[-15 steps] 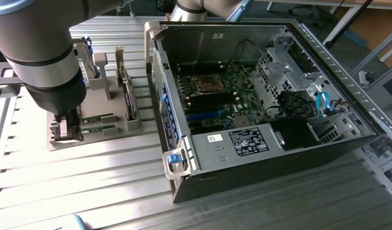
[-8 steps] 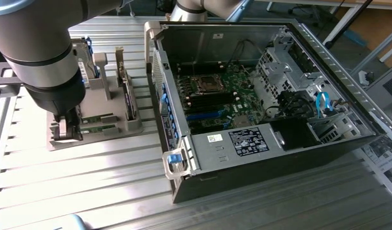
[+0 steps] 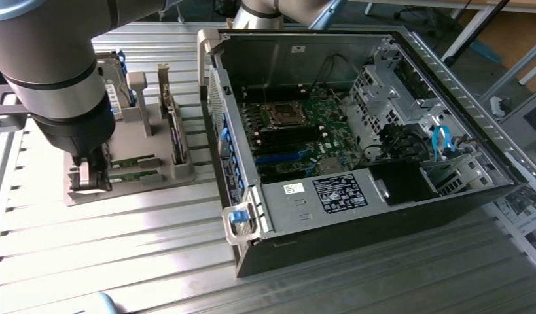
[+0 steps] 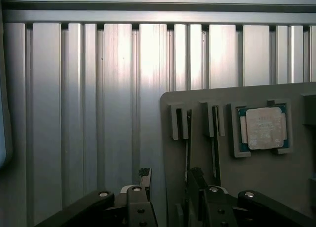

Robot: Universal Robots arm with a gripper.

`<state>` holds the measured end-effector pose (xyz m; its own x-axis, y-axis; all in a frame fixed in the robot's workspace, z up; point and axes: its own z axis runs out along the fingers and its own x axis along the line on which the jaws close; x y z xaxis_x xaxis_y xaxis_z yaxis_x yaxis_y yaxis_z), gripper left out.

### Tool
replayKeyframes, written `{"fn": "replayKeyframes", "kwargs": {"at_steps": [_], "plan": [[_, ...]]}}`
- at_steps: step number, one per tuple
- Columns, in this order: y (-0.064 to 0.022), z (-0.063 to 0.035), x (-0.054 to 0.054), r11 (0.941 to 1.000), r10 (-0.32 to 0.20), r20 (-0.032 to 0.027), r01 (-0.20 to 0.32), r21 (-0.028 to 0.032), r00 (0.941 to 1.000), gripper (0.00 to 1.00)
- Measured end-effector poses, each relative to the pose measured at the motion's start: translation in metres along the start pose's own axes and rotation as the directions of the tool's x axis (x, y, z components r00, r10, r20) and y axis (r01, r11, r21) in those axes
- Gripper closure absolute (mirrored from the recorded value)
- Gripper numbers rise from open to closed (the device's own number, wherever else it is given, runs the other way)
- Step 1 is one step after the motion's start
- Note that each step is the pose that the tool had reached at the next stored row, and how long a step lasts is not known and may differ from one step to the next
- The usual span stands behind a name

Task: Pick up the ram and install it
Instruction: 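Pick up the ram and move it above insertion slot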

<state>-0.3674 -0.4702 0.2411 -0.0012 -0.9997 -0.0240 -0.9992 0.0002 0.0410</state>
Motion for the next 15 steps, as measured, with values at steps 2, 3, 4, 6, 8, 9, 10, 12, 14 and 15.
{"fn": "replayKeyframes", "kwargs": {"at_steps": [2, 3, 4, 6, 8, 9, 10, 12, 14, 15], "plan": [[0.0006, 0.0007, -0.0007, 1.0000, 0.000, 0.0000, 0.000, 0.0000, 1.0000, 0.56], [0.0008, 0.0010, -0.0009, 1.0000, 0.000, 0.0000, 0.000, 0.0000, 1.0000, 0.56], [0.0010, 0.0013, -0.0011, 1.0000, 0.000, 0.0000, 0.000, 0.0000, 1.0000, 0.56], [0.0014, 0.0018, -0.0016, 1.0000, 0.000, 0.0000, 0.000, 0.0000, 1.0000, 0.56], [0.0017, 0.0023, -0.0020, 1.0000, 0.000, 0.0000, 0.000, 0.0000, 1.0000, 0.56], [0.0021, 0.0029, -0.0025, 1.0000, 0.000, 0.0000, 0.000, 0.0001, 1.0000, 0.56], [0.0023, 0.0033, -0.0027, 1.0000, 0.000, 0.0000, 0.000, 0.0000, 1.0000, 0.56], [0.0027, 0.0038, -0.0031, 1.0000, 0.000, 0.0000, 0.000, 0.0000, 1.0000, 0.56], [0.0032, 0.0044, -0.0035, 1.0000, 0.000, 0.0000, 0.000, 0.0000, 1.0000, 0.56], [0.0034, 0.0047, -0.0037, 1.0000, 0.000, 0.0000, 0.000, 0.0000, 1.0000, 0.56]]}}
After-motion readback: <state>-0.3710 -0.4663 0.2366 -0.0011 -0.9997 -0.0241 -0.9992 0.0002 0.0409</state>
